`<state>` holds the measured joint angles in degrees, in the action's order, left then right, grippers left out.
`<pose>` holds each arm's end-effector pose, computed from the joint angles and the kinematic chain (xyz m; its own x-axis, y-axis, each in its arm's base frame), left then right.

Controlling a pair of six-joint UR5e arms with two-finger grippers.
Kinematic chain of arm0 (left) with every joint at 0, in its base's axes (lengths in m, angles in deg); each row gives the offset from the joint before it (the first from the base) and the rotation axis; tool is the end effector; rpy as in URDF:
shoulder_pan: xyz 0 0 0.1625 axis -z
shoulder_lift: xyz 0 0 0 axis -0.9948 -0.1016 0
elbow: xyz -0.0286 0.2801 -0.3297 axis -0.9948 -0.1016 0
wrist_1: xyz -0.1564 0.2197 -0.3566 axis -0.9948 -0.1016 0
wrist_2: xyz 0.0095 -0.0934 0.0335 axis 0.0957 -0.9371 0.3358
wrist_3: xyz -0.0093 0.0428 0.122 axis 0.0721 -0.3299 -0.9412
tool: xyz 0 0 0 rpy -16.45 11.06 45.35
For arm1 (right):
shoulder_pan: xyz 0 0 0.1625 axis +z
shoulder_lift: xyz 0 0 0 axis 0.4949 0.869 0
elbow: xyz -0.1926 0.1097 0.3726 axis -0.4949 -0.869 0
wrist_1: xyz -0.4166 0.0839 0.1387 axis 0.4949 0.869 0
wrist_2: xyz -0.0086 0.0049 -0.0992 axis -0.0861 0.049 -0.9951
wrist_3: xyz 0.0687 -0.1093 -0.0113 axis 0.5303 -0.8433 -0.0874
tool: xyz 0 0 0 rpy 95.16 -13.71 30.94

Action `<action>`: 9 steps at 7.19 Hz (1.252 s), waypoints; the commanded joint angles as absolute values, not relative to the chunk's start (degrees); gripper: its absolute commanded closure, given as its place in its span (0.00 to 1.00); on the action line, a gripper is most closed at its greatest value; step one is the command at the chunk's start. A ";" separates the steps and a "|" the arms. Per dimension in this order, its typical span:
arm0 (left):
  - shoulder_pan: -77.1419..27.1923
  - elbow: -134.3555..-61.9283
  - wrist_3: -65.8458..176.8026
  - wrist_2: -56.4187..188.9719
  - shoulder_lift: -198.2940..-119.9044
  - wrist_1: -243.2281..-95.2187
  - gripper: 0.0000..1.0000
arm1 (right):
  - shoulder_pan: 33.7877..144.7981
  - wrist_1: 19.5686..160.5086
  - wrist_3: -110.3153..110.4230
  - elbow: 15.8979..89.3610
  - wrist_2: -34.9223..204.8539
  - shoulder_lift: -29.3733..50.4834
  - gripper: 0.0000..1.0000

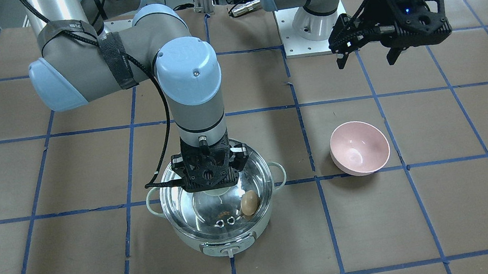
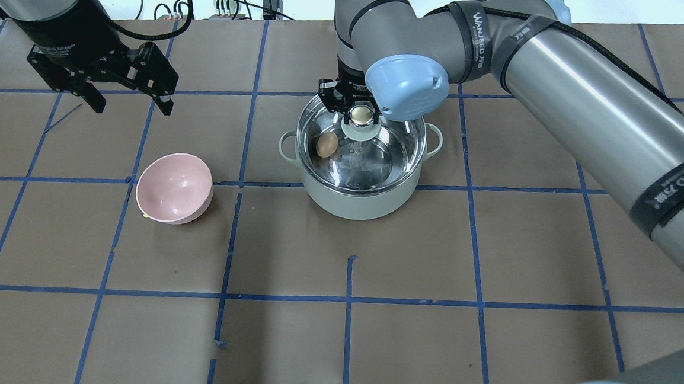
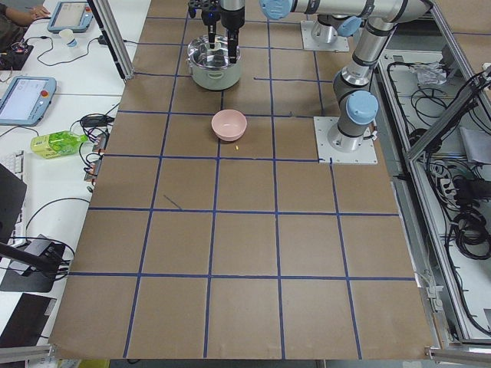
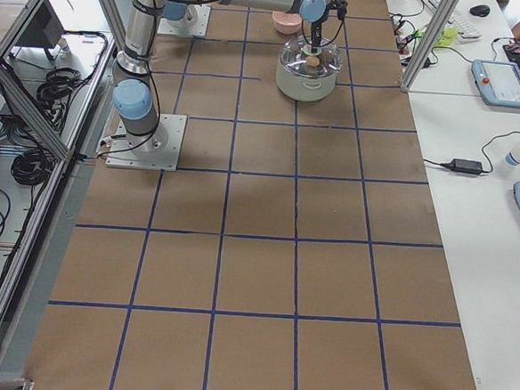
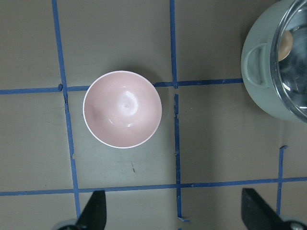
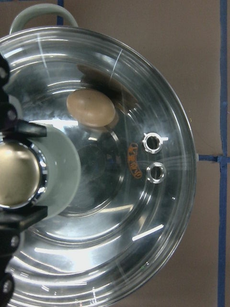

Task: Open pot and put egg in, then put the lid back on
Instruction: 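Carry the glass lid back over the pot and lower it on with the right gripper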

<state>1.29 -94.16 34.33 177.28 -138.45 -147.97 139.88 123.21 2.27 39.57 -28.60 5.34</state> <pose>-0.0933 -0.5242 0.4950 -0.9994 0.0325 0.0110 0.0327 0.9993 0.0156 0.3684 -0.6183 0.3208 -0.9995 -0.0265 -0.0171 -0.0251 0.9965 -0.0800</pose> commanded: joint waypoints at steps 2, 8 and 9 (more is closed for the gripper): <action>1.26 -94.18 34.33 177.28 -138.45 -147.95 0.00 | 139.88 123.16 2.27 39.70 -28.32 5.43 1.00; 1.26 -94.18 34.33 177.28 -138.45 -147.87 0.00 | 140.05 122.98 2.01 39.79 -29.02 5.43 0.99; 1.26 -94.18 34.33 177.28 -138.45 -147.87 0.00 | 139.96 122.98 1.92 39.96 -29.02 5.43 0.99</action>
<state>1.26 -94.18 34.33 177.28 -138.45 -147.87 140.00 123.01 1.99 39.81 -29.00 5.44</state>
